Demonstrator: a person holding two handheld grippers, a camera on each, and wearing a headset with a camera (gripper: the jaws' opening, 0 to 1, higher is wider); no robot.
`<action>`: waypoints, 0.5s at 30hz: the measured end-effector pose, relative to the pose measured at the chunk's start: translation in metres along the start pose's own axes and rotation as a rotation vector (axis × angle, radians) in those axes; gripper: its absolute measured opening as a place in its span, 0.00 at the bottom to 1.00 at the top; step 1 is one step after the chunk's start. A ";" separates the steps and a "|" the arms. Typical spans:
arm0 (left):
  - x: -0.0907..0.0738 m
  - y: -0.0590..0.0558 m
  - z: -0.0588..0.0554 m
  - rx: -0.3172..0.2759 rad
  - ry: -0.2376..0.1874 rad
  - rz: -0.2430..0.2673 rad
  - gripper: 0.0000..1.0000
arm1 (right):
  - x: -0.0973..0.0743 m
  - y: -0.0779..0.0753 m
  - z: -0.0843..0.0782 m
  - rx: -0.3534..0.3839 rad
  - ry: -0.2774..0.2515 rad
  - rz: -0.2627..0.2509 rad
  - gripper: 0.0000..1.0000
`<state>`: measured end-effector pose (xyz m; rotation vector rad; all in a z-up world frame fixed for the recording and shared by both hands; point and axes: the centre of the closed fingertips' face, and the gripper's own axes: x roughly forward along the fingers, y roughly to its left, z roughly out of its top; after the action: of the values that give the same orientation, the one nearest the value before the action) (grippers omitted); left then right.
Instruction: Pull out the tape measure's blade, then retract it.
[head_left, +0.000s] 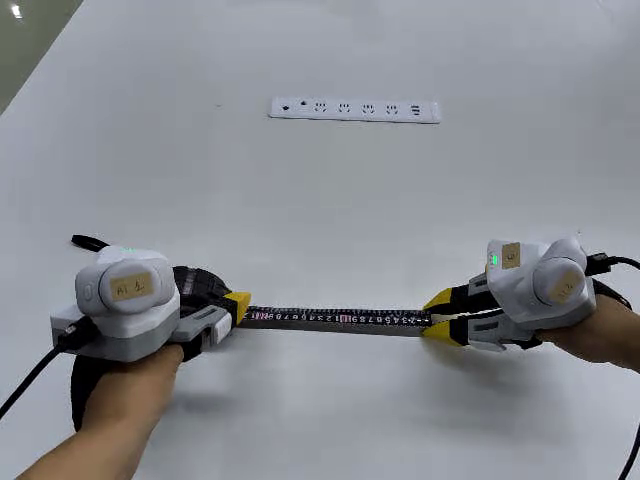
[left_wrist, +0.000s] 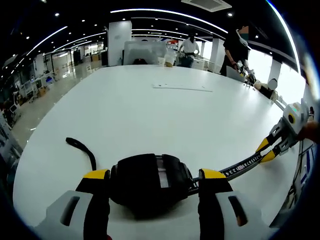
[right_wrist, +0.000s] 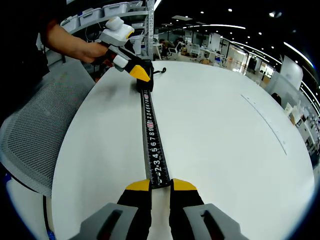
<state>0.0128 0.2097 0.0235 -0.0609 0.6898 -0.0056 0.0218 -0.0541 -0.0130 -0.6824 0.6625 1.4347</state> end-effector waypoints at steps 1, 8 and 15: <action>0.000 0.000 0.000 -0.005 0.001 0.003 0.67 | 0.000 0.000 0.000 0.000 -0.001 0.000 0.09; 0.003 0.004 -0.001 -0.011 0.008 0.026 0.63 | 0.000 0.000 0.000 0.000 -0.002 -0.003 0.09; 0.004 0.004 -0.002 -0.010 0.015 0.032 0.63 | 0.000 0.000 0.000 0.001 -0.002 -0.007 0.08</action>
<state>0.0144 0.2134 0.0196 -0.0593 0.7062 0.0280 0.0218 -0.0542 -0.0125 -0.6815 0.6582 1.4282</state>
